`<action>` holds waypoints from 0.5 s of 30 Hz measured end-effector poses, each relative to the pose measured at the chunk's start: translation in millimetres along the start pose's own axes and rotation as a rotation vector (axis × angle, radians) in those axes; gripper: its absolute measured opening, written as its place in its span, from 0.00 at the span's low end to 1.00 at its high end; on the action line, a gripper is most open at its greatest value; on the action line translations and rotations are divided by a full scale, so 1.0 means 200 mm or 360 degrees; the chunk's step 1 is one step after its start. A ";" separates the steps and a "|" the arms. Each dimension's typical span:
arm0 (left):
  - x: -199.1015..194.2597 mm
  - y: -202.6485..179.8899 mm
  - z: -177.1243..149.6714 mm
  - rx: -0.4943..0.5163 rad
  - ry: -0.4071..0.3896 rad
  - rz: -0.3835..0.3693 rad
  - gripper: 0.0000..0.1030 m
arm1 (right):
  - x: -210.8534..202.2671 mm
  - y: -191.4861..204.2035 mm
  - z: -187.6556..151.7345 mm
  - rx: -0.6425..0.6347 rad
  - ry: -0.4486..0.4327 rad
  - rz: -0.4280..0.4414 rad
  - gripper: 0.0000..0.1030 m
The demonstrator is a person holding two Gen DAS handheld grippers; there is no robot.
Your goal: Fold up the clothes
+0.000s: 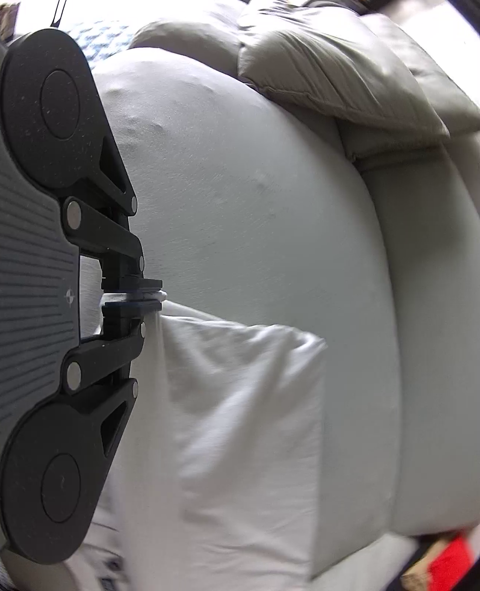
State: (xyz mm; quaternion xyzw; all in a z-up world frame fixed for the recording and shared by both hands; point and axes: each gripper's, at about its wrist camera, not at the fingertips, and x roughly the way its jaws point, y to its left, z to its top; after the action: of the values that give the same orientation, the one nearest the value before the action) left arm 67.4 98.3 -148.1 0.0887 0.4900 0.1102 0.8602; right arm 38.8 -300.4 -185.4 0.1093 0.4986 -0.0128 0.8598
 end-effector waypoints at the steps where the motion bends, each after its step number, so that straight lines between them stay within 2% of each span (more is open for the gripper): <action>1: -0.02 0.02 -0.02 -0.0015 -0.0004 -0.0012 0.15 | -0.01 -0.01 0.00 0.0005 0.0022 0.0008 0.11; 2: -0.06 0.06 -0.03 -0.0054 -0.0015 -0.0033 0.18 | -0.03 -0.02 0.00 0.0016 0.0030 0.0022 0.16; 5: -0.20 0.17 -0.07 -0.0190 -0.0100 -0.0096 0.18 | -0.16 -0.05 0.02 0.0054 -0.0033 0.0102 0.23; 7: -0.29 0.21 -0.07 -0.0258 -0.0193 -0.0186 0.18 | -0.23 -0.05 0.03 0.0081 -0.0085 0.0182 0.28; 9: -0.35 0.23 -0.06 -0.0317 -0.0270 -0.0299 0.18 | -0.26 -0.01 0.05 0.0108 -0.0091 0.0273 0.28; 12: -0.32 0.11 0.01 -0.0262 -0.0282 -0.0492 0.20 | -0.15 0.10 0.10 0.0092 0.0039 0.0417 0.30; 15: -0.20 -0.12 0.10 -0.0069 -0.0211 -0.0559 0.20 | 0.05 0.26 0.15 0.0024 0.0252 0.0459 0.30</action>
State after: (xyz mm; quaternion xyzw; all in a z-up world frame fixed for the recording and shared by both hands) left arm 66.3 63.3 -110.8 -0.0098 0.4378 -0.0373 0.8982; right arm 75.7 -255.1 -170.8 0.1869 0.5437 0.1157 0.8100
